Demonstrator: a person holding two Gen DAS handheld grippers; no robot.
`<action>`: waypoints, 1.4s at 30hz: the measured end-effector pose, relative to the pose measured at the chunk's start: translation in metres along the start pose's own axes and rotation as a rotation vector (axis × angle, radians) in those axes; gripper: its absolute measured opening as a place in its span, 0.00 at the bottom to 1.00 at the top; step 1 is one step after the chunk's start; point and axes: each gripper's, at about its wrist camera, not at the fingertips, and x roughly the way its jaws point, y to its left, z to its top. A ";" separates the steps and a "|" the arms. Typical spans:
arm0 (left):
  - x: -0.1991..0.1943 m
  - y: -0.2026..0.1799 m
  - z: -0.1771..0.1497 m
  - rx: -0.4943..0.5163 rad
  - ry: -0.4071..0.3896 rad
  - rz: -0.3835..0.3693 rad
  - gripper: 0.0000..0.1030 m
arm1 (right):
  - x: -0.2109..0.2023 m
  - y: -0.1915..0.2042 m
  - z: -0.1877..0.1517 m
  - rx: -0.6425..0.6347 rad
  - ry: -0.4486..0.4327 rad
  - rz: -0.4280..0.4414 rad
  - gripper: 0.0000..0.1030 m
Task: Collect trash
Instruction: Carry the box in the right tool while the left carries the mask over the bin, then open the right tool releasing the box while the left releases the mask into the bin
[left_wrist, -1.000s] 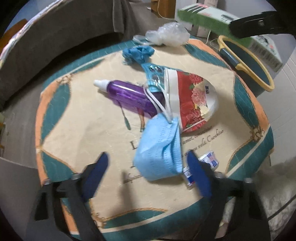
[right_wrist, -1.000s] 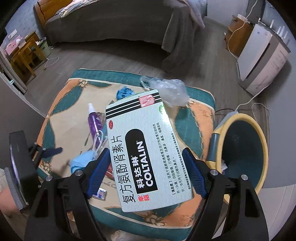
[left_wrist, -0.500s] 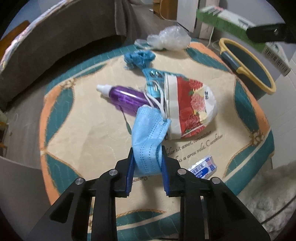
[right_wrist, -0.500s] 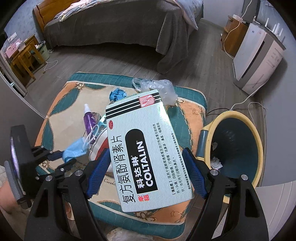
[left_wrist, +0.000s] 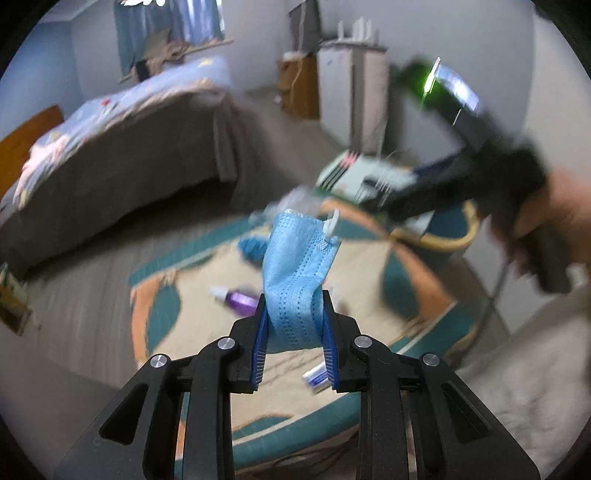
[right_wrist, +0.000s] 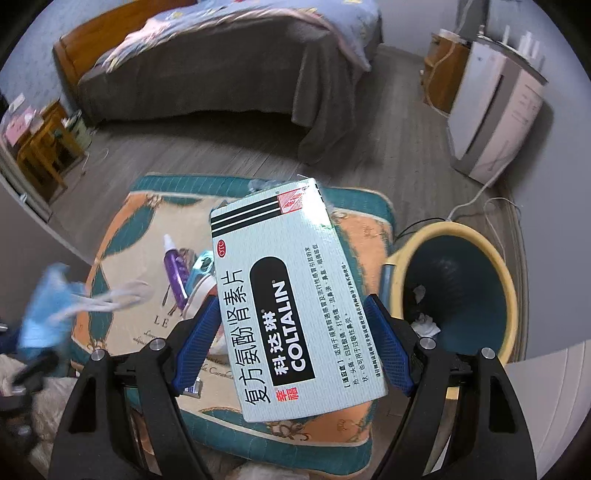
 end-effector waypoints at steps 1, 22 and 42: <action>-0.008 -0.004 0.011 0.012 -0.012 -0.015 0.26 | -0.004 -0.005 -0.001 0.007 -0.009 -0.008 0.75; 0.059 -0.119 0.104 0.219 0.005 -0.195 0.27 | -0.010 -0.159 -0.046 0.276 -0.001 -0.082 0.75; 0.206 -0.143 0.122 0.166 0.130 -0.281 0.27 | 0.045 -0.242 -0.050 0.552 0.037 -0.201 0.76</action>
